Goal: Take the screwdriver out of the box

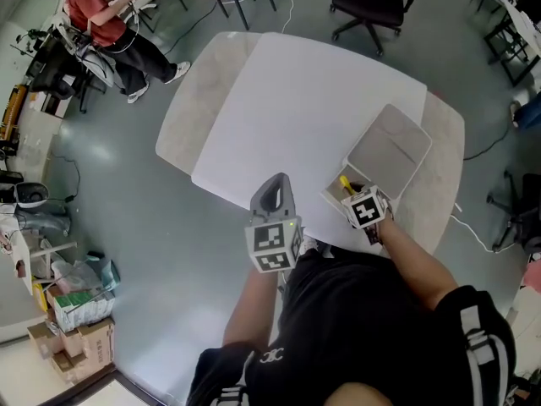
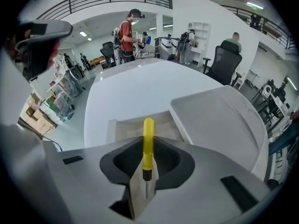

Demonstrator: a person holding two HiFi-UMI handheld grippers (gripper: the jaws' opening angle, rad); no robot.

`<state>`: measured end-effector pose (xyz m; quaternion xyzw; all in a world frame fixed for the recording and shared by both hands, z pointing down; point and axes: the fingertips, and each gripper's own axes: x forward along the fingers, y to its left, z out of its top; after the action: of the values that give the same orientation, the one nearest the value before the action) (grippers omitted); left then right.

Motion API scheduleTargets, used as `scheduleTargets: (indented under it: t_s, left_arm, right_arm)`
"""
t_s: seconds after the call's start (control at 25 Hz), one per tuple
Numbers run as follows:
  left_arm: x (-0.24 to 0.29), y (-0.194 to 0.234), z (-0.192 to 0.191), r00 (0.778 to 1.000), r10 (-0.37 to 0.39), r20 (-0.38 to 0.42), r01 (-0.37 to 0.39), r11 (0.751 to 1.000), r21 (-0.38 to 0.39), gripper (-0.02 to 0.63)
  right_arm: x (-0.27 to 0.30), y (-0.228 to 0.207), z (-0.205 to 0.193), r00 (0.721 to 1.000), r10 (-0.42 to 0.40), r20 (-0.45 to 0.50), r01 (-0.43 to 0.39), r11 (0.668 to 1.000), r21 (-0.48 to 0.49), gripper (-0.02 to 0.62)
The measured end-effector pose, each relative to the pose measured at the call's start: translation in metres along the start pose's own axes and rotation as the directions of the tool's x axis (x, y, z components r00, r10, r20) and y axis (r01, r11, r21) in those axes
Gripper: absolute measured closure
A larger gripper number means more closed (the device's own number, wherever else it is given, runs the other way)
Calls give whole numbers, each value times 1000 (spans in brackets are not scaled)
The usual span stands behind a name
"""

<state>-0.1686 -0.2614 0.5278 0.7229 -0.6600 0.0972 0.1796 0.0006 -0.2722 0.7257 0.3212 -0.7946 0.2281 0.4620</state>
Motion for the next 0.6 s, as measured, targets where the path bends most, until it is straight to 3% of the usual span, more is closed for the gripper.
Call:
scheduleTargets:
  t_s: [0.28, 0.6]
  left_arm:
    - [7, -16, 7, 999, -45, 2, 45, 999, 29, 592]
    - [17, -33, 24, 995, -99, 27, 96, 993, 75, 592]
  right_arm:
    - [-60, -5, 52, 976, -48, 213, 52, 999, -13, 525]
    - [-123, -22, 104, 886, -109, 451, 100, 994, 43, 525]
